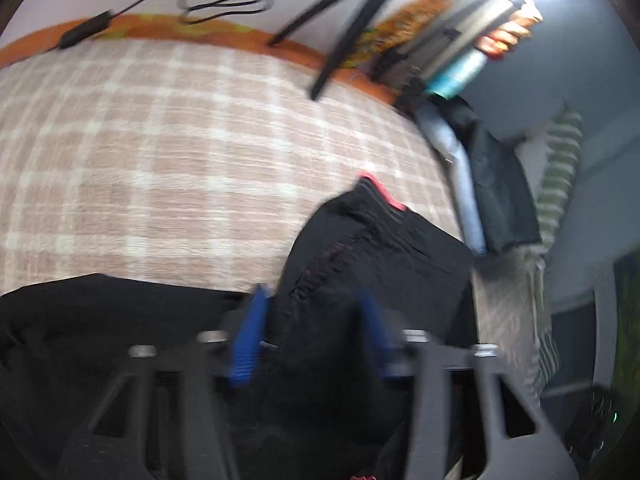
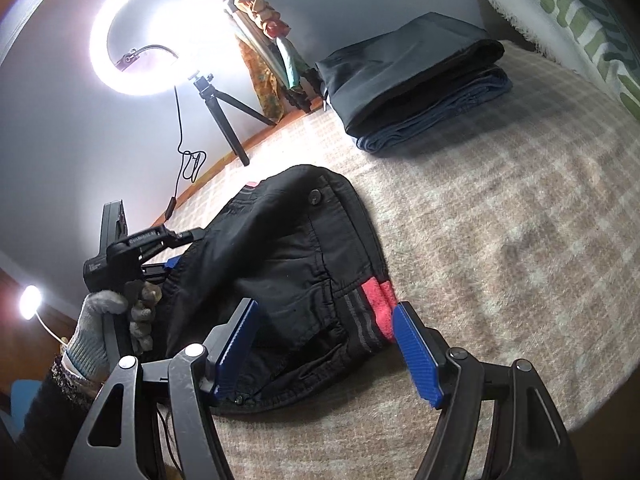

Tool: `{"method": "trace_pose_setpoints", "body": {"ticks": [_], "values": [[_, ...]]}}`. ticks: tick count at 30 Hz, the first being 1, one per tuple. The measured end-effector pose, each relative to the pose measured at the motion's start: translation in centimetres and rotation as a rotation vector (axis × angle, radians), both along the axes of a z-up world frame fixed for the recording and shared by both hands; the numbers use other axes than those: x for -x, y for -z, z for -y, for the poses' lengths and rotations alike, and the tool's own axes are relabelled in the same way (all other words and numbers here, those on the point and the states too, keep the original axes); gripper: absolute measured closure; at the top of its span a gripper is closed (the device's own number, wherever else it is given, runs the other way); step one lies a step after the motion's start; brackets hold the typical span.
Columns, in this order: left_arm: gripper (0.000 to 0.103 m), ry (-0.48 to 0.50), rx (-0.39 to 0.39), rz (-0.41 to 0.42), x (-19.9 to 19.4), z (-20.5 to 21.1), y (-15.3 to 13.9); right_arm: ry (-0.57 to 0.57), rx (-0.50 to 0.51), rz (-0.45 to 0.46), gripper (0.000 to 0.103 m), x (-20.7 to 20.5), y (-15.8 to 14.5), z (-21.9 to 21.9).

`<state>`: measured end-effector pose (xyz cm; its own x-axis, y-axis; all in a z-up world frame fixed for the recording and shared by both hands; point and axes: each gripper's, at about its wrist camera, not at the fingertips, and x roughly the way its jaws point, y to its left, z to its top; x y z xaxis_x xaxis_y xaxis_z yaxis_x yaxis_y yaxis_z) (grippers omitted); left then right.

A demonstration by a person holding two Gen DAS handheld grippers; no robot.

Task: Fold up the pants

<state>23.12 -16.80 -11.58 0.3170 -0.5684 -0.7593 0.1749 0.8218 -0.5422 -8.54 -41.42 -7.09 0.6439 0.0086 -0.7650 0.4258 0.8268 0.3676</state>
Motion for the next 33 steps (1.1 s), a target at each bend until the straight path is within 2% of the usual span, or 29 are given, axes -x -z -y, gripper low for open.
{"method": "trace_pose_setpoints", "body": {"ticks": [1,3,8,13,15,19,23,27,30,33], "values": [[0.079,0.028,0.026,0.012,0.3,0.2,-0.3,0.001,-0.001,0.001,0.03,0.0,-0.1,0.0],[0.081,0.082,0.03,0.058,1.3,0.7,-1.5,-0.005,-0.012,0.004,0.033,0.0,-0.1,0.0],[0.082,0.197,0.09,0.08,4.1,2.2,-3.6,-0.012,-0.021,0.012,0.038,-0.4,-0.1,0.1],[0.082,0.329,0.103,0.059,8.1,5.6,-3.0,0.024,-0.082,0.066,0.038,0.0,-0.4,1.5],[0.082,0.4,0.077,0.045,9.7,7.2,-2.2,0.041,-0.091,0.077,0.038,0.1,-0.5,1.8],[0.081,0.481,-0.02,0.102,12.0,9.5,-1.3,0.04,-0.101,0.09,0.038,-0.1,-0.6,2.1],[0.081,0.494,-0.013,0.106,12.7,9.8,-1.7,0.002,-0.137,0.11,0.038,-0.9,-0.6,2.2],[0.077,0.459,0.023,0.119,13.2,8.1,-2.9,0.002,-0.148,0.079,0.038,-1.8,0.2,2.5],[0.065,0.426,0.008,0.156,13.8,6.3,-3.5,0.013,-0.147,0.043,0.038,-2.6,1.2,2.8],[0.065,0.38,0.012,0.168,14.4,4.1,-3.4,0.029,-0.118,0.008,0.038,-3.4,1.9,3.0]]}}
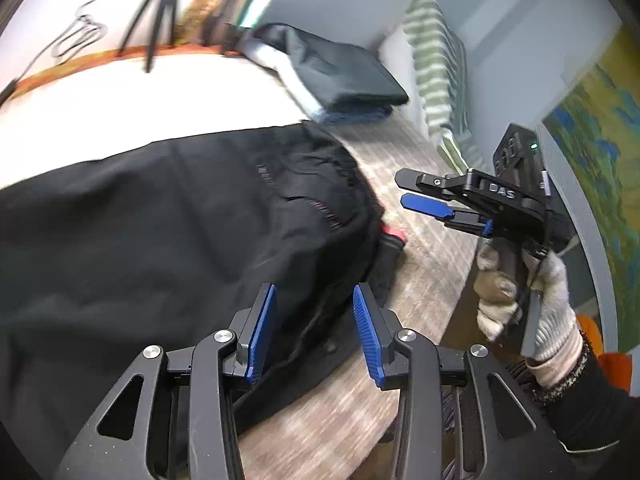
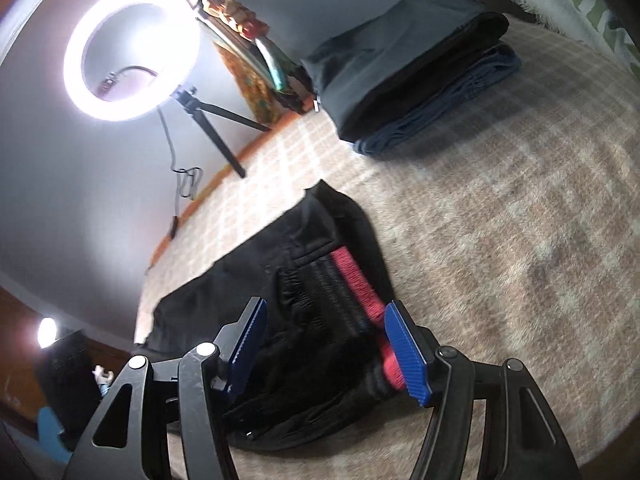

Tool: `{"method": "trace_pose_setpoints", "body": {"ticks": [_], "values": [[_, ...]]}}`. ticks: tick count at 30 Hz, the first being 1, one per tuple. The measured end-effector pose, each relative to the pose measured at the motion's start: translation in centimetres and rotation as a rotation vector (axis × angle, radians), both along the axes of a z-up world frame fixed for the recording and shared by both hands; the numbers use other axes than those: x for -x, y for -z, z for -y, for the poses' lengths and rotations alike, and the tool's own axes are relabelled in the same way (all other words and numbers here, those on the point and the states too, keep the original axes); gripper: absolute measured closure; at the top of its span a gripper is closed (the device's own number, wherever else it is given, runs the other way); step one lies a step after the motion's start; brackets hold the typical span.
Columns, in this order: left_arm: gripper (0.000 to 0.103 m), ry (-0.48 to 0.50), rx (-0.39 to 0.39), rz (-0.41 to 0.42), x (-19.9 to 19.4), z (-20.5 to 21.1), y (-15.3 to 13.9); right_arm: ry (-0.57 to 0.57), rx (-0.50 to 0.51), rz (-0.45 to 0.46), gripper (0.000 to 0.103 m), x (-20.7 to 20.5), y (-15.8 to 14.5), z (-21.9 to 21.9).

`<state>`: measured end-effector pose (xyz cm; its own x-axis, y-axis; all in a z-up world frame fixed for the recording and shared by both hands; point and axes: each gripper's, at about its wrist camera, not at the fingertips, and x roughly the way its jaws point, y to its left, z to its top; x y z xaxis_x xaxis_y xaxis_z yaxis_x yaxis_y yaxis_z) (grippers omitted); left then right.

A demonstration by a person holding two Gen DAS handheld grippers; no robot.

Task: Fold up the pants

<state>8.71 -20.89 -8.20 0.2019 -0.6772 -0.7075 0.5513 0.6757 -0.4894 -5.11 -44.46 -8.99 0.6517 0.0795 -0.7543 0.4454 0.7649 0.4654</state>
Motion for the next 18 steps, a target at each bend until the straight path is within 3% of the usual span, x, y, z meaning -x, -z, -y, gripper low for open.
{"method": "trace_pose_setpoints", "body": {"ticks": [8,12,18], "values": [[0.065,-0.124,-0.04,0.008,1.5,-6.5,1.9,-0.046,0.075,-0.02,0.038,-4.3,1.0,0.5],[0.065,-0.174,-0.047,-0.009,1.6,-8.7,3.0,-0.117,0.181,-0.025,0.038,-7.8,0.5,-0.5],[0.065,-0.183,-0.063,-0.037,1.1,-9.8,4.7,-0.203,0.315,-0.151,0.041,-13.9,1.5,-0.8]]}}
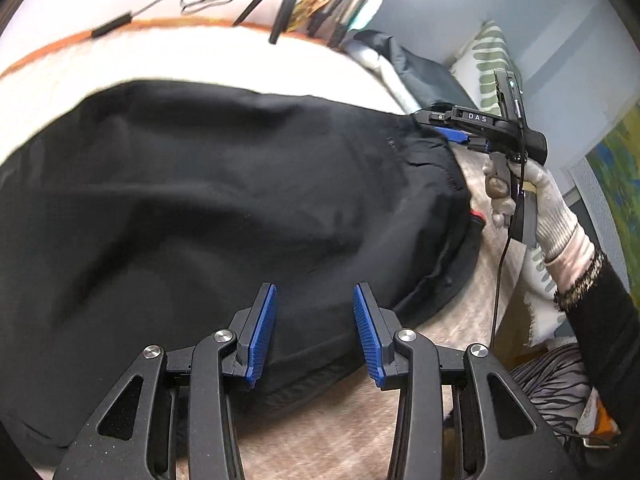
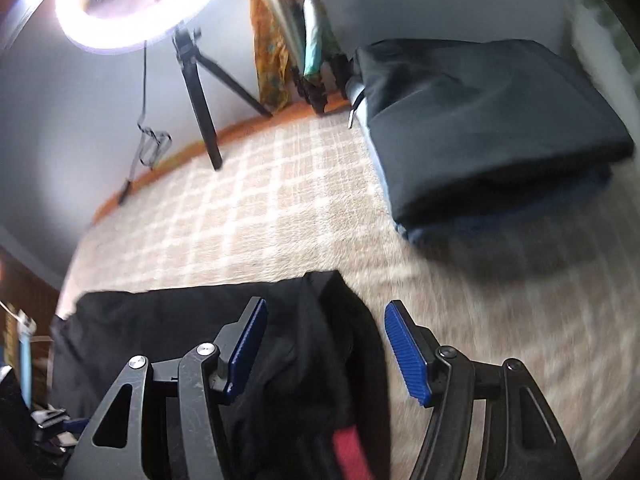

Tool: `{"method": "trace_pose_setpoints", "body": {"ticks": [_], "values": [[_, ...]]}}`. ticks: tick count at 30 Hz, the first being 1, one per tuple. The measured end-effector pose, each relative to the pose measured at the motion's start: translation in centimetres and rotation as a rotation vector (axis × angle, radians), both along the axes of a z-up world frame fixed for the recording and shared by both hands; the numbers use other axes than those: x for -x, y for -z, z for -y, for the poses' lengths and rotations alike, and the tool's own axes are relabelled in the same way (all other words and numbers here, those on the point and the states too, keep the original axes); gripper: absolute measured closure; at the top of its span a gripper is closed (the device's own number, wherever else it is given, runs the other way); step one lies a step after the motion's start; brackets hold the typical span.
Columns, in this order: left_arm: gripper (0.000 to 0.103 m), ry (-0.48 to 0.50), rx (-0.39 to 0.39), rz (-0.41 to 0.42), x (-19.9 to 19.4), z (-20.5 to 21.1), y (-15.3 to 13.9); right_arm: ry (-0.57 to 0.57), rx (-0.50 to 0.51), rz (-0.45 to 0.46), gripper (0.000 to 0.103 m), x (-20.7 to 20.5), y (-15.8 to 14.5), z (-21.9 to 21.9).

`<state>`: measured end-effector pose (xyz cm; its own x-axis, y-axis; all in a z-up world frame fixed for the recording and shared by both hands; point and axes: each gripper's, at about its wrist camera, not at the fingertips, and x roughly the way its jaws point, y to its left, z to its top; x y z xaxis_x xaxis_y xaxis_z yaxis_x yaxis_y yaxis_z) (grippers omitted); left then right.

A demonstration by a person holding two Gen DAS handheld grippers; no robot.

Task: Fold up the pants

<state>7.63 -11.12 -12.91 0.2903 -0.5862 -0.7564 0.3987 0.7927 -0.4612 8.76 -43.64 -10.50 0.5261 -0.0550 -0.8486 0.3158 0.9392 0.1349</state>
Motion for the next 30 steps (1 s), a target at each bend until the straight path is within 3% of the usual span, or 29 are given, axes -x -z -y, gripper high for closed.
{"method": "trace_pose_setpoints", "body": {"ticks": [2,3,4,5,6,8,9,12,13,15,16,17,22,25,26,28,30], "values": [[0.065,0.004,0.016,0.002,-0.1,-0.2,0.1,-0.051,0.02,-0.069,0.069,-1.1,1.4,-0.3],[0.065,0.011,0.011,0.004,-0.1,-0.2,0.1,-0.086,0.02,-0.104,0.069,-1.5,2.0,-0.4],[0.065,0.019,0.004,0.011,0.0,-0.1,0.0,-0.091,0.014,-0.093,0.074,-1.5,1.8,-0.3],[0.065,0.025,-0.001,0.018,0.1,0.0,0.1,-0.085,-0.014,-0.082,0.087,-1.4,1.5,0.2],[0.065,0.031,-0.003,0.025,0.2,0.0,0.1,-0.054,-0.068,-0.047,0.09,-0.8,1.1,1.3],[0.065,0.037,0.005,0.032,0.2,-0.2,0.2,0.077,-0.303,0.068,0.092,1.5,0.7,4.8],[0.065,0.034,0.013,0.029,0.2,-0.3,0.2,0.149,-0.34,0.107,0.092,2.7,0.4,6.3],[0.065,0.028,0.028,0.015,-0.1,-0.5,0.3,0.117,-0.132,0.065,0.092,2.8,-1.1,6.0],[0.065,0.028,0.028,0.015,-0.1,-0.5,0.3,0.091,-0.114,0.062,0.092,2.6,-1.5,5.6],[0.065,0.028,0.025,0.017,-0.1,-0.4,0.3,0.031,-0.094,0.072,0.08,1.8,-2.4,4.6],[0.065,0.028,0.023,0.017,-0.2,-0.4,0.3,-0.002,-0.083,0.067,0.06,1.1,-2.6,3.9],[0.065,0.028,0.023,0.017,-0.2,-0.4,0.3,-0.029,-0.078,0.061,0.054,0.5,-2.6,3.3],[0.065,0.035,0.029,0.015,-0.1,-0.5,0.4,-0.146,0.061,-0.086,0.064,-3.2,-0.2,-0.3],[0.065,0.037,0.029,0.015,-0.2,-0.6,0.4,-0.145,0.067,-0.143,0.079,-4.0,1.5,-0.6],[0.065,0.038,0.028,0.016,-0.1,-0.5,0.3,-0.126,0.038,-0.136,0.09,-3.8,1.7,-0.1],[0.065,0.041,0.027,0.019,-0.1,-0.5,0.3,-0.039,-0.123,-0.056,0.093,-2.0,1.5,1.9],[0.065,0.041,0.033,0.018,-0.1,-0.6,0.4,0.056,-0.371,0.083,0.096,0.9,1.6,4.2]]}}
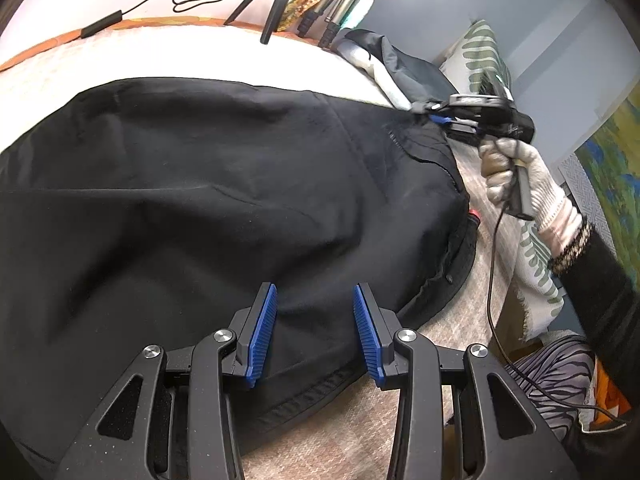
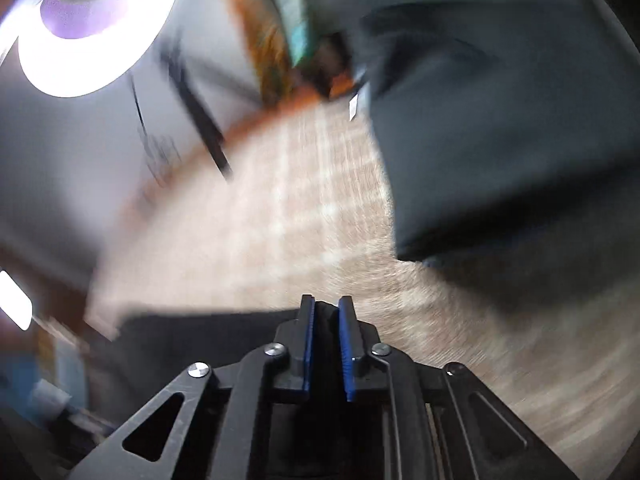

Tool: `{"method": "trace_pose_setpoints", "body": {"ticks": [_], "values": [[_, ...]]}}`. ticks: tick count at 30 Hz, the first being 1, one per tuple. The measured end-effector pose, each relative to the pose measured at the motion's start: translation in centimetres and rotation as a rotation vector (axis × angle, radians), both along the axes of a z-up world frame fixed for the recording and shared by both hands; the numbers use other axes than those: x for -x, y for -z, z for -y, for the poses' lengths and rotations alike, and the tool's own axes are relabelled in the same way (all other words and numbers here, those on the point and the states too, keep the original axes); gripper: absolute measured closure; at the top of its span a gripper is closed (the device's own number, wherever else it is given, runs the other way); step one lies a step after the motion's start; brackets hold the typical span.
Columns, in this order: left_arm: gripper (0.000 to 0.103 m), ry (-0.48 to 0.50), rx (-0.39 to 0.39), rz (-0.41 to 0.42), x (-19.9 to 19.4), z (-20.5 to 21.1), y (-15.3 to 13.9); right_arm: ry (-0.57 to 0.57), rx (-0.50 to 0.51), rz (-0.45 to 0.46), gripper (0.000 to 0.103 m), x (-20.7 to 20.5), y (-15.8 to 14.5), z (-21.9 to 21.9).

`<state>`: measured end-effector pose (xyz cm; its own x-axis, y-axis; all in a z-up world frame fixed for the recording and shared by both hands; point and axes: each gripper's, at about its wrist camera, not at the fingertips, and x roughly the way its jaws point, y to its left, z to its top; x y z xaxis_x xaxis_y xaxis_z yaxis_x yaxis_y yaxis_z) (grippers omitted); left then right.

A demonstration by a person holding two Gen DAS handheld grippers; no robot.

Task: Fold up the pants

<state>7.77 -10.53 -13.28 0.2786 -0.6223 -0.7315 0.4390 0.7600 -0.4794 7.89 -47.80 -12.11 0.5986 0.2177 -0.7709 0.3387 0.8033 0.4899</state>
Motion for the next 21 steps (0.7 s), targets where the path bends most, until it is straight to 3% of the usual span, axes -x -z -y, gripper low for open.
{"method": "trace_pose_setpoints", "body": {"ticks": [2,5,6,10,12,14,18,21], "values": [[0.065,-0.003,0.007,-0.004,-0.1,0.0,0.0,0.138,-0.318,0.131,0.097,2.4,1.2,3.2],[0.065,-0.006,0.01,-0.007,-0.2,0.0,0.0,0.192,-0.457,0.217,0.098,3.3,2.3,3.6],[0.065,-0.004,0.008,-0.006,-0.2,0.0,0.0,0.199,-0.444,0.203,0.098,3.2,2.4,3.6],[0.065,-0.012,0.001,-0.012,-0.3,0.1,-0.2,0.215,-0.121,0.136,0.096,3.1,-0.3,2.9],[0.065,-0.013,-0.012,-0.011,-0.3,0.0,-0.4,0.192,-0.051,0.119,0.093,3.9,-1.9,2.4],[0.065,-0.01,-0.031,0.001,0.0,0.0,-0.8,0.155,0.009,0.098,0.068,4.8,-3.5,1.5],[0.065,-0.006,-0.022,0.05,0.7,-0.4,-2.4,0.078,0.146,0.051,0.061,7.7,-5.1,-1.4],[0.057,-0.007,-0.029,0.117,1.6,-1.1,-4.0,0.055,0.188,-0.015,0.053,11.0,-4.6,-3.7]]}}
